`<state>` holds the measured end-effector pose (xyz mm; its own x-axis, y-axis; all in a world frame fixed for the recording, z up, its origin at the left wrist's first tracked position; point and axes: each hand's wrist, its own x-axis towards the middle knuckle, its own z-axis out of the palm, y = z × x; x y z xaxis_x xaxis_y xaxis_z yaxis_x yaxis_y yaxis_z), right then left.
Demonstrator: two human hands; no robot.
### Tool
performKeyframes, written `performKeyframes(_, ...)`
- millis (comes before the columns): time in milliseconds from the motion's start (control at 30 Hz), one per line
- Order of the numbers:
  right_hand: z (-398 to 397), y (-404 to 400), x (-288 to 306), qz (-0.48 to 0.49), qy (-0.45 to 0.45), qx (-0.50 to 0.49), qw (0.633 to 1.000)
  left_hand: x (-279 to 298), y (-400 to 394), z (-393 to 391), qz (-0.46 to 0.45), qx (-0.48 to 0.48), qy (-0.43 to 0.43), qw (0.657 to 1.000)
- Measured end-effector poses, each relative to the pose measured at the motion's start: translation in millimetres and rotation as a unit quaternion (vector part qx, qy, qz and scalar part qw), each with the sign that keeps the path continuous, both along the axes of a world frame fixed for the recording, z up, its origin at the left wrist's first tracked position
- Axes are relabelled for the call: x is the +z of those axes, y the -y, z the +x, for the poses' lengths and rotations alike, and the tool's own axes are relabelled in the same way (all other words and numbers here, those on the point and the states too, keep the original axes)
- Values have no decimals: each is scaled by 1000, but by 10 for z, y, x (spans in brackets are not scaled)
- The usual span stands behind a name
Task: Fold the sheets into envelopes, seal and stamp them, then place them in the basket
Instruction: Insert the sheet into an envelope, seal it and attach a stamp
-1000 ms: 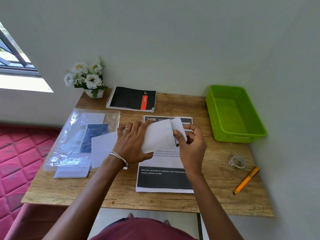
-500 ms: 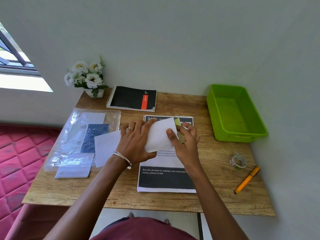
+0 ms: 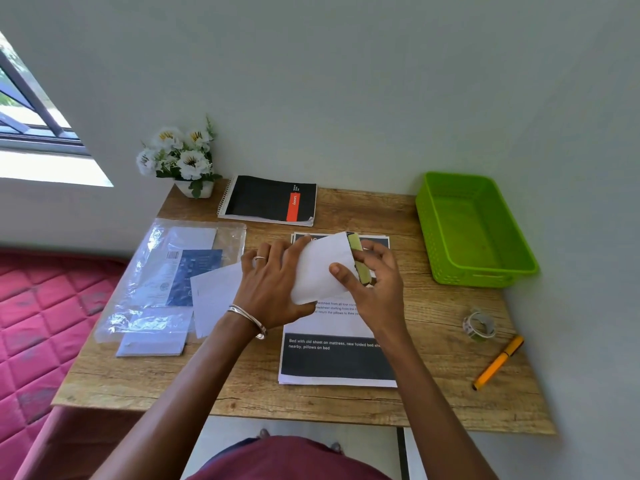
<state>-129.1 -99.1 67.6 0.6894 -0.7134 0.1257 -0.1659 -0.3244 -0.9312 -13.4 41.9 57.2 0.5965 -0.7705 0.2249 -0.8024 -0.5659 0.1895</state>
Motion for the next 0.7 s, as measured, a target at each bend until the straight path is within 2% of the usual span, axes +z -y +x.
performKeyframes(433,-7,94,52,94,-115,175,973,-7,-30,-50,11,-3,20,1000)
performKeyframes(533,-53,68,96,178,-33,103,978,-11,-13,-79,25,27,-34,999)
performKeyframes(600,-70,11,87,247,52,27,967,21,13,-100,29,33,-118,992)
performKeyframes(700,-61,-28,19,279,98,-73,953,157,51,-158,-10,-7,-247,969)
